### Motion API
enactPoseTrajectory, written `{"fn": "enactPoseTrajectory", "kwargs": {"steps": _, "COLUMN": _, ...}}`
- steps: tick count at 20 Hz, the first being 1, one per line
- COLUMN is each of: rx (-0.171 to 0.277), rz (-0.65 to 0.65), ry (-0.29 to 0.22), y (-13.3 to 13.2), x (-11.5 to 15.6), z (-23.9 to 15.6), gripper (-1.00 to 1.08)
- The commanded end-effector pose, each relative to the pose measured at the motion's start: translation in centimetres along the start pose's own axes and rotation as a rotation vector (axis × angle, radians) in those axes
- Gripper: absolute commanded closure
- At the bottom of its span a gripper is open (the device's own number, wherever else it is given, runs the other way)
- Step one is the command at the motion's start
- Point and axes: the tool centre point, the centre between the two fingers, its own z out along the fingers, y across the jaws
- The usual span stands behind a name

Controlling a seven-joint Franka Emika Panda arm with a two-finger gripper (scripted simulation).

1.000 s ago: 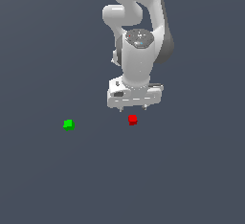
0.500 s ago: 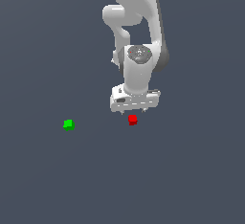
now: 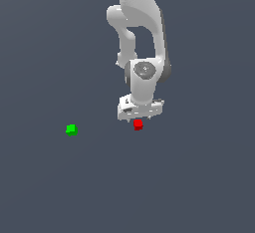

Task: Stack the red cube on top of the green cube.

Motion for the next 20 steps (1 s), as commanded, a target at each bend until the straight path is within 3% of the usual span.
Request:
{"fn": "enactPoseTrajectory", "kwargs": {"steps": 1, "rx": -0.001, "rz": -0.003, "ry": 0.0, "y": -0.1, "x": -0.1, "z": 0.6, "gripper": -0.92}}
{"fn": "enactPoseTrajectory", "kwargs": {"steps": 9, "rx": -0.001, "rz": -0.003, "ry": -0.001, "y": -0.1, "x": -0.1, "z": 1.2, "gripper": -0.92}}
{"fn": "enactPoseTrajectory", "kwargs": {"steps": 20, "rx": -0.002, "rz": -0.004, "ry": 0.0, "y": 0.0, "x": -0.2, "z": 5.5, "gripper": -0.92}}
